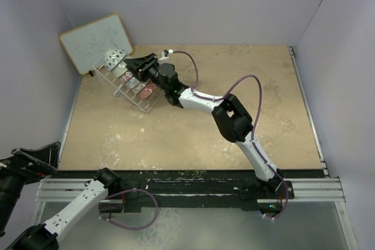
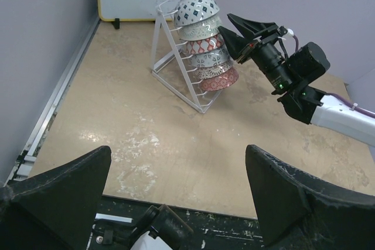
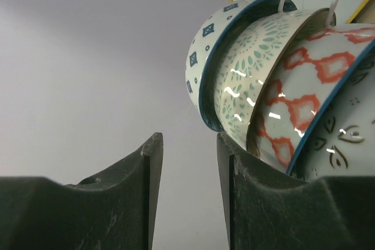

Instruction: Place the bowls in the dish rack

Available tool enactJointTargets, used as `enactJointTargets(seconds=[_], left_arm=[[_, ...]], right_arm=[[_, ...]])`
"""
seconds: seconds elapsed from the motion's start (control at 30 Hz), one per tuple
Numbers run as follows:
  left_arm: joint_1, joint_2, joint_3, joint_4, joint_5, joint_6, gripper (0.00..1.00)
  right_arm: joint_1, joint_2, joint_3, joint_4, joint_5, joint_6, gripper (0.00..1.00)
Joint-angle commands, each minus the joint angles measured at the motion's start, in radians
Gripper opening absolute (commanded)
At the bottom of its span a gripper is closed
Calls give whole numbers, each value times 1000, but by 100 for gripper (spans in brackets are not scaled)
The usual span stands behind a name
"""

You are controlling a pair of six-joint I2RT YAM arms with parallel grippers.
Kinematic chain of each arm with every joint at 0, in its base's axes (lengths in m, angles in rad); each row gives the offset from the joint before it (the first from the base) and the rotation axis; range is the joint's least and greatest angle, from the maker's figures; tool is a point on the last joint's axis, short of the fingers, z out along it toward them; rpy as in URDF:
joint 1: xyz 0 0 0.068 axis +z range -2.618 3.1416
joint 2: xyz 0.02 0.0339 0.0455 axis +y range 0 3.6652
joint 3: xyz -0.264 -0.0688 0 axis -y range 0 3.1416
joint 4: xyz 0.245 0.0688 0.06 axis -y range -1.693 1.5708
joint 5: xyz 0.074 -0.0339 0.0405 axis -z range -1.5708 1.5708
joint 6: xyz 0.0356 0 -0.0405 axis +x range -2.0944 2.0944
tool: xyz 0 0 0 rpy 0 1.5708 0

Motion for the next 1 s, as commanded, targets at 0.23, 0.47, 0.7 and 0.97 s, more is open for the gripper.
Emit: enactJointTargets(seconds=[0.23, 0.47, 0.7, 0.97], left_arm=[[-7, 89, -54, 7, 35, -39, 99], [-10, 185, -165, 85, 143, -28, 99], [-10, 284, -256, 260, 244, -21, 99], [-10, 370, -346, 393, 252, -73, 99]], right_arm=[[-15, -292, -228, 20, -50, -166, 45], [-35, -490, -391, -141, -82, -388, 47], [-55, -723, -525, -490, -11, -720, 50], [-87, -993, -684, -897, 181, -941, 77]])
